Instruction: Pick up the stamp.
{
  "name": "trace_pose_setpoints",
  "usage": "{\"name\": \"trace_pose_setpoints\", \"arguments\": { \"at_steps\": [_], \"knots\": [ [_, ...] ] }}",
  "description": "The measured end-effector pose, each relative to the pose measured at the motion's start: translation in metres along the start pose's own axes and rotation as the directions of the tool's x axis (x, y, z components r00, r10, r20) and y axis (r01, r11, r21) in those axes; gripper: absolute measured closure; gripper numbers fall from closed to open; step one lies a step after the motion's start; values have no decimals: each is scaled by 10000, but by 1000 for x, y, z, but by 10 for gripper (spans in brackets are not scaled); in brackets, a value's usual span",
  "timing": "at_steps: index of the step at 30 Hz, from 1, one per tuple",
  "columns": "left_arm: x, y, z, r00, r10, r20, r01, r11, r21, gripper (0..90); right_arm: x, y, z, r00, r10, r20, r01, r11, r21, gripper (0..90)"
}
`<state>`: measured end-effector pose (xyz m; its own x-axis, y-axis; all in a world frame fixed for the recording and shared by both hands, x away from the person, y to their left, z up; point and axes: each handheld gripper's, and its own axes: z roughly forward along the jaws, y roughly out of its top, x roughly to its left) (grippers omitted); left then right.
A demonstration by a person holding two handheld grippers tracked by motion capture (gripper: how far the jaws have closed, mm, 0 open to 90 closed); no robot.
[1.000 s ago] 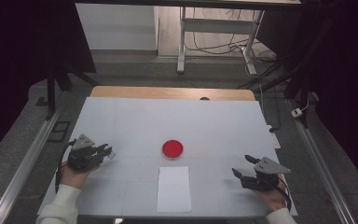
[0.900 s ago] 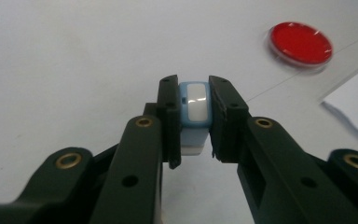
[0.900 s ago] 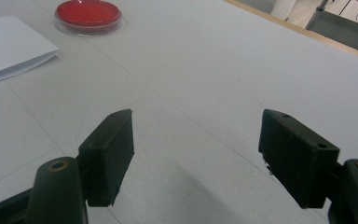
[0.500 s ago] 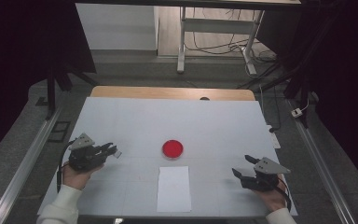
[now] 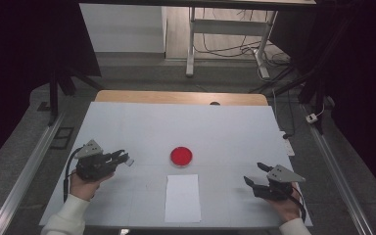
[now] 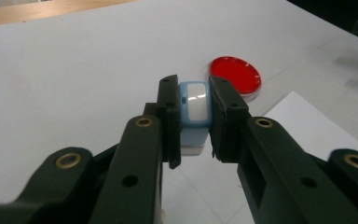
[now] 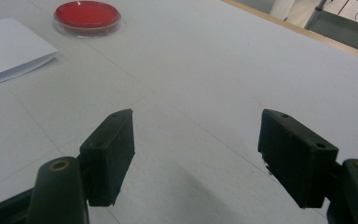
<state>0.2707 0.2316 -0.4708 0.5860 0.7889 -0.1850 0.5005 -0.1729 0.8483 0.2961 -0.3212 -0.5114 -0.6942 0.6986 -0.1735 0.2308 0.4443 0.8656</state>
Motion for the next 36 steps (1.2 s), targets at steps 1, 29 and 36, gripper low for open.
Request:
{"name": "trace_pose_setpoints", "arguments": {
  "at_steps": [1,29,36],
  "knots": [
    [-1,0,0,10000,-3,47,3,10000,-15,753,0,0,0,10000,0,0,0,10000,0,266],
    [-27,11,16,9957,398,837,-388,9991,-141,752,1,0,1,10000,49,40,-49,10000,35,270],
    [-34,16,22,9933,486,1053,-471,9988,-158,751,1,0,0,10000,65,47,-65,10000,25,270]
  ]
}}
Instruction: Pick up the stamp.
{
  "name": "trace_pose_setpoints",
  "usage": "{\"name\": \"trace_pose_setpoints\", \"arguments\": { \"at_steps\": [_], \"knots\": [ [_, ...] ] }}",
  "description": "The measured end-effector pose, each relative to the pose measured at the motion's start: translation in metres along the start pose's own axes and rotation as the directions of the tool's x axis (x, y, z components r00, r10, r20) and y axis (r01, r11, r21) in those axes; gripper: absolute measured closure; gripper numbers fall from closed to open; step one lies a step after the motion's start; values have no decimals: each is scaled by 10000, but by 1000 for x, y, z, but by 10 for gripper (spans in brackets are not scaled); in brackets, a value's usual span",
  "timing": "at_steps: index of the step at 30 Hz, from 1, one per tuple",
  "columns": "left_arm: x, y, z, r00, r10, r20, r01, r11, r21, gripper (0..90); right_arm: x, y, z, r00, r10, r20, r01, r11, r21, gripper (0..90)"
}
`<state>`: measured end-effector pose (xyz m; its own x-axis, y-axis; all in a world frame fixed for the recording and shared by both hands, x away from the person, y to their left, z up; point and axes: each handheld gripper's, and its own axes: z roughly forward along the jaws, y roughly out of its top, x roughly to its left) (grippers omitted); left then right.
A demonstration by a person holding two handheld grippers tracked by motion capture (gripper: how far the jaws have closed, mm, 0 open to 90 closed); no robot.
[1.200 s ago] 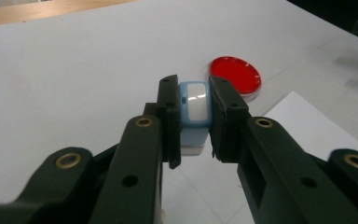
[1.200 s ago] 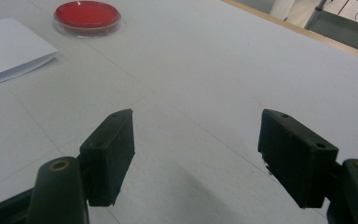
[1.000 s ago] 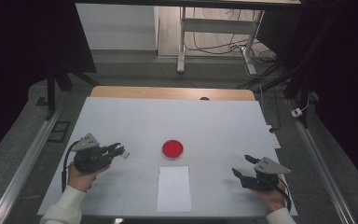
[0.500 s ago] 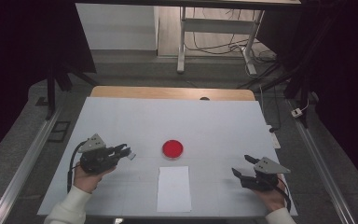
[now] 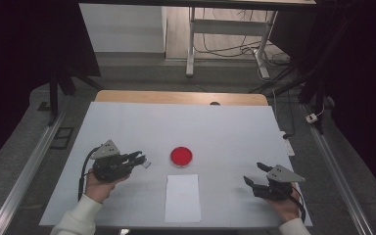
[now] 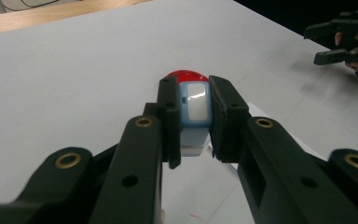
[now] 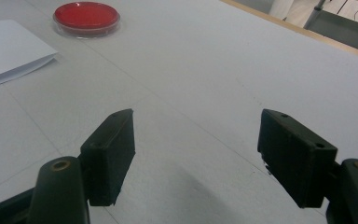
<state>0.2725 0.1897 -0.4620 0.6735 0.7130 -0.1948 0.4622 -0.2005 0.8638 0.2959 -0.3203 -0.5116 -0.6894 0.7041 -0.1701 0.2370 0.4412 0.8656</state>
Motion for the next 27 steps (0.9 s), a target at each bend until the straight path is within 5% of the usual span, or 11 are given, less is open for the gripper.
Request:
{"name": "trace_pose_setpoints", "arguments": {
  "at_steps": [27],
  "knots": [
    [-17,16,35,9972,364,650,-381,9990,251,751,1,-1,0,10000,-19,5,19,10000,45,271]
  ]
}}
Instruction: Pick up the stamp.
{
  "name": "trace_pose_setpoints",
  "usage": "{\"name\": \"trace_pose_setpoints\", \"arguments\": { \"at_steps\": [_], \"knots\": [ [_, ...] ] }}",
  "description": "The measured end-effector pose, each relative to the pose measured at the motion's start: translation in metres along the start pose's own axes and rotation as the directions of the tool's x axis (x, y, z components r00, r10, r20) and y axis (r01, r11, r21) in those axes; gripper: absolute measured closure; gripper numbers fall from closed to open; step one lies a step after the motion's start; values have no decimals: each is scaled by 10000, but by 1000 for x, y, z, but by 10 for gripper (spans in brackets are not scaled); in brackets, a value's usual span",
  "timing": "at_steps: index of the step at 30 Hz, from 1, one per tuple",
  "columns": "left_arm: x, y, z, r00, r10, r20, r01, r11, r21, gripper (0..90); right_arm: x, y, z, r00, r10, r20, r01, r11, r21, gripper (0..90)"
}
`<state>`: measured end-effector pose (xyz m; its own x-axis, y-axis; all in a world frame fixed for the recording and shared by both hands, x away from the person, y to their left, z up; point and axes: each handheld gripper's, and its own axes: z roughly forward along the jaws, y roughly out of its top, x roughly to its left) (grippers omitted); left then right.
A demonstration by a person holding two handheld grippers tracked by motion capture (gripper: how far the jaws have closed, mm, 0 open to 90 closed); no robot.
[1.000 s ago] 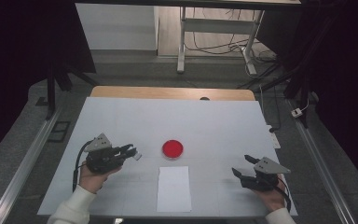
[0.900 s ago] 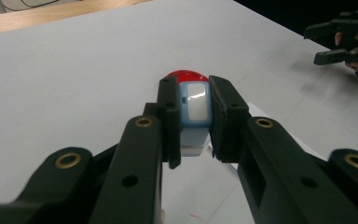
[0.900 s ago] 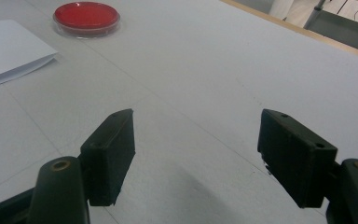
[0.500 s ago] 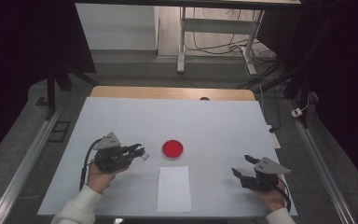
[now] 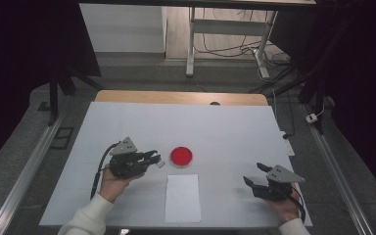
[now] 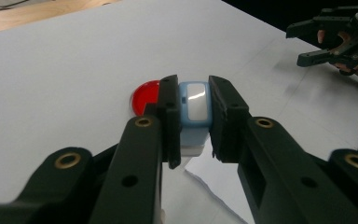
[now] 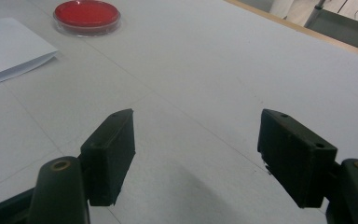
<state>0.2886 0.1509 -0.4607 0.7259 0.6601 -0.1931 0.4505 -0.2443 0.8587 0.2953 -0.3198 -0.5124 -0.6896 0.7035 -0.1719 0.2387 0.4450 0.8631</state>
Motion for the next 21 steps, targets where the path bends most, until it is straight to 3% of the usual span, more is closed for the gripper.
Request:
{"name": "trace_pose_setpoints", "arguments": {
  "at_steps": [21],
  "knots": [
    [-19,8,38,9977,382,557,-408,9981,456,751,0,-1,0,10000,-22,0,22,10000,36,271]
  ]
}}
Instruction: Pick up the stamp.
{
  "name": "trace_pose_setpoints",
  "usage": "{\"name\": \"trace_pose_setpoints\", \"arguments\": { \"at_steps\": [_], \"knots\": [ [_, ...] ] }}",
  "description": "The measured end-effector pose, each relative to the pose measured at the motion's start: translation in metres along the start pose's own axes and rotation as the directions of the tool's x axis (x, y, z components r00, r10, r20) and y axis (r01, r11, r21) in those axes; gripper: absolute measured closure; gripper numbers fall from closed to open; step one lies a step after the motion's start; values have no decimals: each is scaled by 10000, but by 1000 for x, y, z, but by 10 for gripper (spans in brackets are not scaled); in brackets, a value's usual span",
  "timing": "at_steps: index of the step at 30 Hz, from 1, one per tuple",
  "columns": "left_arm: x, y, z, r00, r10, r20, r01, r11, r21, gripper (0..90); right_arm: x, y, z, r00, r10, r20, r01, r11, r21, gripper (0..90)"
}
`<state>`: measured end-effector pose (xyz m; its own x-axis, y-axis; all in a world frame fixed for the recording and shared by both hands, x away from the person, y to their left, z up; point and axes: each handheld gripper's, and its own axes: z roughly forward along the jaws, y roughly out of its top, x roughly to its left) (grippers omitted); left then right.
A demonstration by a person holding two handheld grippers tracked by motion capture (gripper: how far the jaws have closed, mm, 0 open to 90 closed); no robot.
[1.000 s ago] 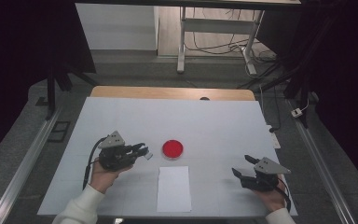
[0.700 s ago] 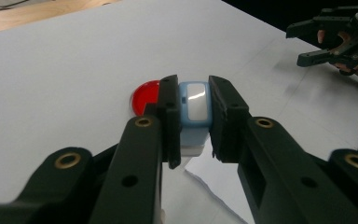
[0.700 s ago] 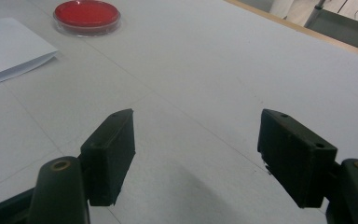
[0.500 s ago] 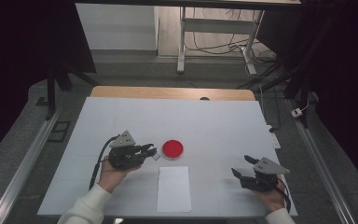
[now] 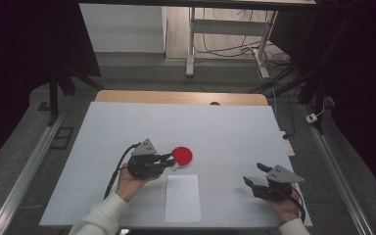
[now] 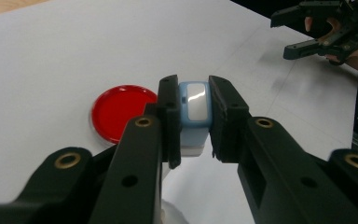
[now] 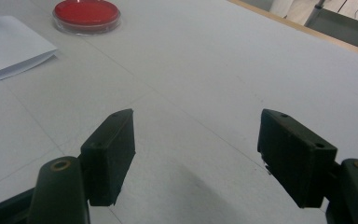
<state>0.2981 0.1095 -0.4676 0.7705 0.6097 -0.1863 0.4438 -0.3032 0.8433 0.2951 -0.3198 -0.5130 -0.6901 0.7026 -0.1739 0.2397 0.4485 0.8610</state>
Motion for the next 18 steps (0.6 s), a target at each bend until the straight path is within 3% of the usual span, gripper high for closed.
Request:
{"name": "trace_pose_setpoints", "arguments": {
  "at_steps": [18],
  "knots": [
    [-13,8,23,9990,245,384,-254,9994,233,751,0,0,0,10000,-9,1,9,10000,3,272]
  ]
}}
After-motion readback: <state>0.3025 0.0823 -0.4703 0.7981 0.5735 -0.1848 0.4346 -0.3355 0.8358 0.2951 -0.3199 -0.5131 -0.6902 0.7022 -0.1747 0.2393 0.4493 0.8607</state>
